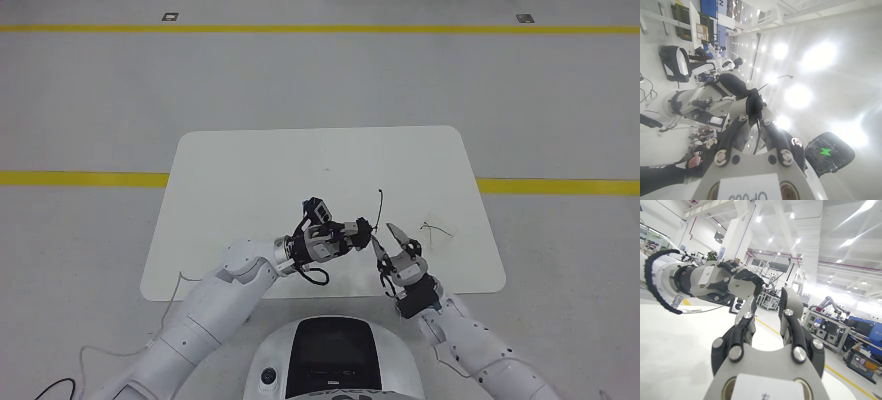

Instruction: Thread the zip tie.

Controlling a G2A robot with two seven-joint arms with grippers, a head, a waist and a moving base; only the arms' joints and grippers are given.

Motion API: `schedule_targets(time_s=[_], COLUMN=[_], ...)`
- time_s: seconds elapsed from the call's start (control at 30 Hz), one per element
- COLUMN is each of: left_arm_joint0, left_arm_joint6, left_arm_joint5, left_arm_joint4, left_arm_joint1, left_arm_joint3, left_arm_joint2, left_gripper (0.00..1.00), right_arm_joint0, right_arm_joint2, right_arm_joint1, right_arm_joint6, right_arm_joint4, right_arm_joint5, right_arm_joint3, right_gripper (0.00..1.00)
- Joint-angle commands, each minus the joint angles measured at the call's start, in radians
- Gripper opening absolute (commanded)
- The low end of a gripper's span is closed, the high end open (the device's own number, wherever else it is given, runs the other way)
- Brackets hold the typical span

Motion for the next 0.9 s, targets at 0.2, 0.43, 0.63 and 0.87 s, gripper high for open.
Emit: schedule_targets(time_s=[0.2, 0.43, 0.63, 0.87], left_arm_joint0=[0.0, 0.0, 0.0, 0.0], left_arm_joint6=[0.0, 0.0, 0.0, 0.0], left_arm_joint5=[0.0, 0.0, 0.0, 0.0], left_arm_joint4=[0.0, 0.0, 0.0, 0.0], left_arm_joint1=[0.0, 0.0, 0.0, 0.0], left_arm_joint3=[0.0, 0.0, 0.0, 0.0], left_arm_joint2=[0.0, 0.0, 0.0, 0.0], left_gripper=[0.0, 0.0, 0.0, 0.0], right_arm_joint0=[-0.001, -0.009, -0.016, -0.02], right_arm_joint2=[0.007, 0.021, 0.034, 0.045], right_arm_joint1=[-0.015, -0.026, -0.032, -0.041], right_arm_joint6=[-0.01, -0.022, -0.02, -0.02], right_arm_joint4=[-0.014, -0.024, -0.038, -0.047], right_arm_joint5=[-0.012, -0.016, -0.028, -0.038], right_arm_joint3=[0.007, 0.004, 0.001, 0.0], right_gripper=[0.21, 0.15, 0.16, 0.15])
